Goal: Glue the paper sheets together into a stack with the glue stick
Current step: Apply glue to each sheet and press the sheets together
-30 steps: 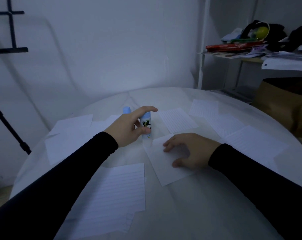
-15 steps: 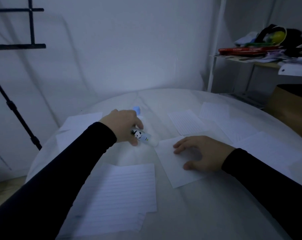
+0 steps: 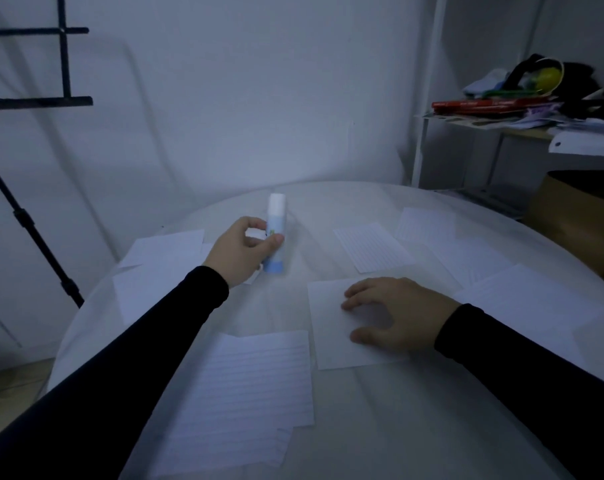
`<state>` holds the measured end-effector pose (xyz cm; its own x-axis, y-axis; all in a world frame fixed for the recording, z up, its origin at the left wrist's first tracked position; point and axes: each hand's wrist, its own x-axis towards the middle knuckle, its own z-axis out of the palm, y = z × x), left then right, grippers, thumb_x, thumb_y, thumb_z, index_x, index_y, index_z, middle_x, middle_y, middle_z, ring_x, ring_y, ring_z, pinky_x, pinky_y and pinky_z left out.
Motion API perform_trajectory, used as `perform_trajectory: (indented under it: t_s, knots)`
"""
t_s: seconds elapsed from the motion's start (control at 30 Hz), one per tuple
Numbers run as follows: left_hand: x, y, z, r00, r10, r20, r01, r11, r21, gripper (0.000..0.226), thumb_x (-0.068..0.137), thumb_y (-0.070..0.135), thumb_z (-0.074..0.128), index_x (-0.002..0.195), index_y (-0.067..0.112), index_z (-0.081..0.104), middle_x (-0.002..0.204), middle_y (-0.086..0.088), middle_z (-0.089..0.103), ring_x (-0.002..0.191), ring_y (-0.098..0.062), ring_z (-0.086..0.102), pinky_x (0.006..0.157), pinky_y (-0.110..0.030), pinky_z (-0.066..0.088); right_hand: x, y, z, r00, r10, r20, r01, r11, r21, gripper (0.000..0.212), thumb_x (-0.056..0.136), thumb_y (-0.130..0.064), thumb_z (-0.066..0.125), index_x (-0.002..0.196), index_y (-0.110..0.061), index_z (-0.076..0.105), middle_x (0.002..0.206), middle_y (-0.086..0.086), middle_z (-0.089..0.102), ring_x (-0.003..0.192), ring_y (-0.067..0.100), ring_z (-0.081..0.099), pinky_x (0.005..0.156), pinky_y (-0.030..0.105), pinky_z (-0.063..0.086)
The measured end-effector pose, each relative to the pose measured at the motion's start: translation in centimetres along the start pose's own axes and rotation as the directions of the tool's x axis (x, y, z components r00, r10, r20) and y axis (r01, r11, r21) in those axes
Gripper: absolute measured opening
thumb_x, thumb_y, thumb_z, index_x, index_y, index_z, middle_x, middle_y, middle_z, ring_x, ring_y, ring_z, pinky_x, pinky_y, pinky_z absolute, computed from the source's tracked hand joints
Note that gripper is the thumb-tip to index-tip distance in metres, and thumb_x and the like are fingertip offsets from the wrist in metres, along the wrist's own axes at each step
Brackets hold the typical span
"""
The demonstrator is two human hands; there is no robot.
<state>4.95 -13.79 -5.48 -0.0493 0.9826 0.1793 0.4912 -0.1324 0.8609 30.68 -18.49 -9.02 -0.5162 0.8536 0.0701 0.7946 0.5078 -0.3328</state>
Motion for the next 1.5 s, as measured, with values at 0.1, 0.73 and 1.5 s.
perform_trajectory:
  t_s: [0.1, 0.73, 1.5]
  knots:
    - [-0.3, -0.4, 0.9, 0.999, -0.018, 0.027, 0.018, 1.000, -0.006, 0.036, 0.087, 0.030, 0.068, 0.116, 0.013, 0.055, 0.091, -0.012, 0.072, 0.082, -0.033, 0.067, 0.083, -0.043, 0.055, 0.2, 0.0, 0.0, 1.000, 0.000, 0.003, 0.000, 1.000, 0.019, 0.048, 0.080, -0.053, 0.064, 0.124, -0.038, 0.056, 0.139, -0.021, 0.042, 0.130, -0.002, 0.036, 0.114, 0.034, 0.023]
    - [-1.6, -0.2, -0.3, 0.991, -0.026, -0.129, 0.084, 0.878, 0.471, 0.052, 0.076, 0.051, 0.072, 0.111, 0.017, 0.057, 0.094, 0.002, 0.064, 0.085, -0.014, 0.056, 0.068, -0.024, 0.036, 3.0, 1.7, -0.9, 0.948, 0.091, -0.305, -0.056, 0.991, 0.120, 0.031, 0.084, -0.042, 0.064, 0.108, -0.022, 0.068, 0.116, -0.005, 0.062, 0.111, 0.013, 0.056, 0.099, 0.032, 0.041]
    - [-1.6, 0.9, 6.7, 0.916, 0.088, 0.390, -0.324, 0.736, 0.594, 0.058, 0.080, 0.056, 0.065, 0.129, 0.027, 0.057, 0.139, 0.010, 0.052, 0.128, -0.011, 0.045, 0.107, -0.025, 0.032, 7.0, 5.5, -1.9, 0.744, 0.543, -0.390, -0.544, 0.830, 0.119, 0.030, 0.085, -0.037, 0.057, 0.103, -0.015, 0.065, 0.108, 0.005, 0.064, 0.101, 0.027, 0.057, 0.089, 0.036, 0.040]
